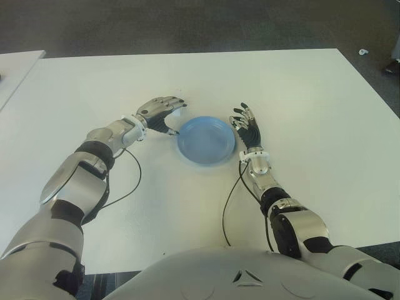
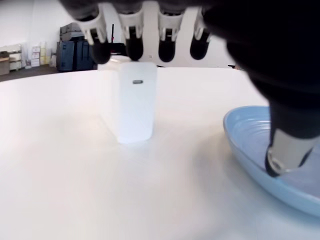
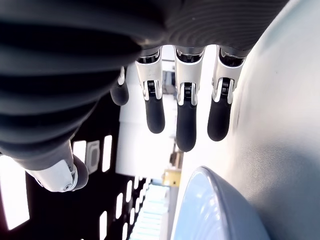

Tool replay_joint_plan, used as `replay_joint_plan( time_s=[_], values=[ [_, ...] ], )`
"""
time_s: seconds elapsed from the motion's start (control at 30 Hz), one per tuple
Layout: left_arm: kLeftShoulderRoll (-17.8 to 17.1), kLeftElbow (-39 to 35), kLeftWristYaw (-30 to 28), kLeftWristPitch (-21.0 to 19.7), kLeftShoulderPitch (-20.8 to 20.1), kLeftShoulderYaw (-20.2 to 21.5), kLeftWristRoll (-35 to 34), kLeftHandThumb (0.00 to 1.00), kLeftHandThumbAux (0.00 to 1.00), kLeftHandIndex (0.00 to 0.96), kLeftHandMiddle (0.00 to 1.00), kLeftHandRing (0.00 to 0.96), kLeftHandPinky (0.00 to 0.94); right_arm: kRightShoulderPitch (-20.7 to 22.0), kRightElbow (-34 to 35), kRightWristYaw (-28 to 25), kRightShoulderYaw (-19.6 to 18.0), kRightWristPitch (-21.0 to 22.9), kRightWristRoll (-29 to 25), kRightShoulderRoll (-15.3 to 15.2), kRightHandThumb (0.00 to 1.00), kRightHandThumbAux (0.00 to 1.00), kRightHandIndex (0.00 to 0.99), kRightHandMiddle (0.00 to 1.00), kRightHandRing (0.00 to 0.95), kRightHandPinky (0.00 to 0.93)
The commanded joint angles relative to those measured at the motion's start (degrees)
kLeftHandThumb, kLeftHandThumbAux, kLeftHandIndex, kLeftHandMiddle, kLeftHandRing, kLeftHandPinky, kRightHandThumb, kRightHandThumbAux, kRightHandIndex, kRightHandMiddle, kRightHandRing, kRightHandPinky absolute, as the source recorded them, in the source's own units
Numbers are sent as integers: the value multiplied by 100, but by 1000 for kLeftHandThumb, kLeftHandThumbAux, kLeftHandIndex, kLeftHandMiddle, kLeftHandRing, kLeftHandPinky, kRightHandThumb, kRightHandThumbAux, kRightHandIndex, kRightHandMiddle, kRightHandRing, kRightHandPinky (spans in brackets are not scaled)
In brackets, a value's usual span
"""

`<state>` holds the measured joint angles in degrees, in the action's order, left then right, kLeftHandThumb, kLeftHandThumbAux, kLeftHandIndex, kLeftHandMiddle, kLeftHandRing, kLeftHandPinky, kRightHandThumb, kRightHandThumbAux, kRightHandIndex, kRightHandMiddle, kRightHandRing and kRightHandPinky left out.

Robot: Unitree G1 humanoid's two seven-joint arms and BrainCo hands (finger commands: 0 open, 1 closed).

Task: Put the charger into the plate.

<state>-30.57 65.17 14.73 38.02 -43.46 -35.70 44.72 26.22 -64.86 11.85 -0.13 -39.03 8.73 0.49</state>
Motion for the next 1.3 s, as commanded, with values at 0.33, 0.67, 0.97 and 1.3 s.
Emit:
replay_joint_plan(
  time_s=[0.33,0.67,0.97,1.3],
  values=[
    [23,125,-1599,-20,438,546,-966,0,512,0,0,0,54,-683,-533,-1,-16,720,-19,33,0,511,0,204,279,304],
    [-7,-76,-2386,-254,594,815,-1381,0,476,0,0,0,39,-685,-520,-13,-31,757,-37,31,0,484,0,190,265,303],
    [-77,-305,-2838,-365,735,979,-1617,0,456,0,0,0,48,-680,-521,-38,-49,778,-46,28,0,443,0,182,248,276],
    [-171,-624,-3362,-543,849,1176,-1898,0,455,0,0,0,23,-667,-525,-72,-51,791,-40,15,0,418,0,196,256,274]
  ],
)
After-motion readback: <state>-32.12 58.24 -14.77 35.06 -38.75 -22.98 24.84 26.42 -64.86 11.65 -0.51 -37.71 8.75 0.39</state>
